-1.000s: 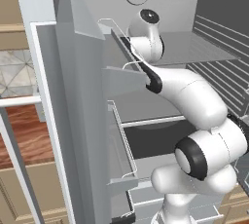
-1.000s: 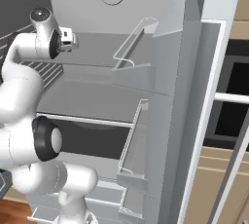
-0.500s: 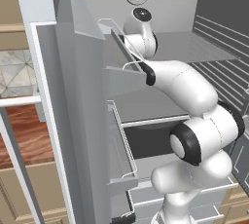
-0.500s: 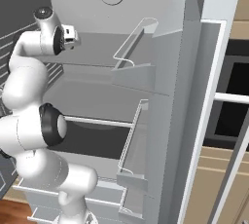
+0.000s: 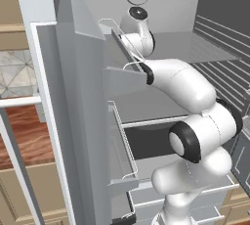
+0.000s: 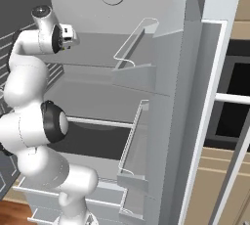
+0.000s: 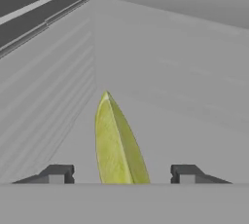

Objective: Gather the lemon wedge and cucumber from the fridge and place them on a tray on the dining counter. Then gather the fish and steak from the fridge and place them on the other tray.

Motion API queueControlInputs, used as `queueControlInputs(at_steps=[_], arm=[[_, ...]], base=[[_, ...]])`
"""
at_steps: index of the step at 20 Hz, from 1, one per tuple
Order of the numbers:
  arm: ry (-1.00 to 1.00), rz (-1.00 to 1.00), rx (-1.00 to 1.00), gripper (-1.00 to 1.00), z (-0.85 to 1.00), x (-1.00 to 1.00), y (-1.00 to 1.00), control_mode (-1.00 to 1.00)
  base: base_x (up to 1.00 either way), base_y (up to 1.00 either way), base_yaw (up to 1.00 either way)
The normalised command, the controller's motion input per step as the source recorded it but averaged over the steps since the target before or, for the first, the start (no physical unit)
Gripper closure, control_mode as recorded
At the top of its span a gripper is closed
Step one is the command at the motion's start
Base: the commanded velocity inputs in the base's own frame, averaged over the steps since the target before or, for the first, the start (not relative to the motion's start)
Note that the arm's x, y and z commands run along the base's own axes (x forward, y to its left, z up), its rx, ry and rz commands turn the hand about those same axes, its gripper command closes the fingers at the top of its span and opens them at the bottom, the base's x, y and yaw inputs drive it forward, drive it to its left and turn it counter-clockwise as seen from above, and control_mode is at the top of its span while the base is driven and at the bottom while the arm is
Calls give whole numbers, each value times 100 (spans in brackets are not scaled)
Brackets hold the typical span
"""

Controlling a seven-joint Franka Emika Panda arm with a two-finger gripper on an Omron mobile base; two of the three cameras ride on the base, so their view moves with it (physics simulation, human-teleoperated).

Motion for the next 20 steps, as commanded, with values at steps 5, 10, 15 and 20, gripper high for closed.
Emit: queueControlInputs(at_steps=[5, 10, 15, 20], arm=[[0, 0, 0, 100, -10, 0, 4, -100], [-1, 0, 0, 100, -4, 0, -2, -100], [-4, 0, 0, 100, 0, -10, -24, -100], [-9, 0, 0, 100, 0, -26, -37, -100]], base=[[0, 0, 0], [0, 0, 0], [0, 0, 0], [0, 0, 0]])
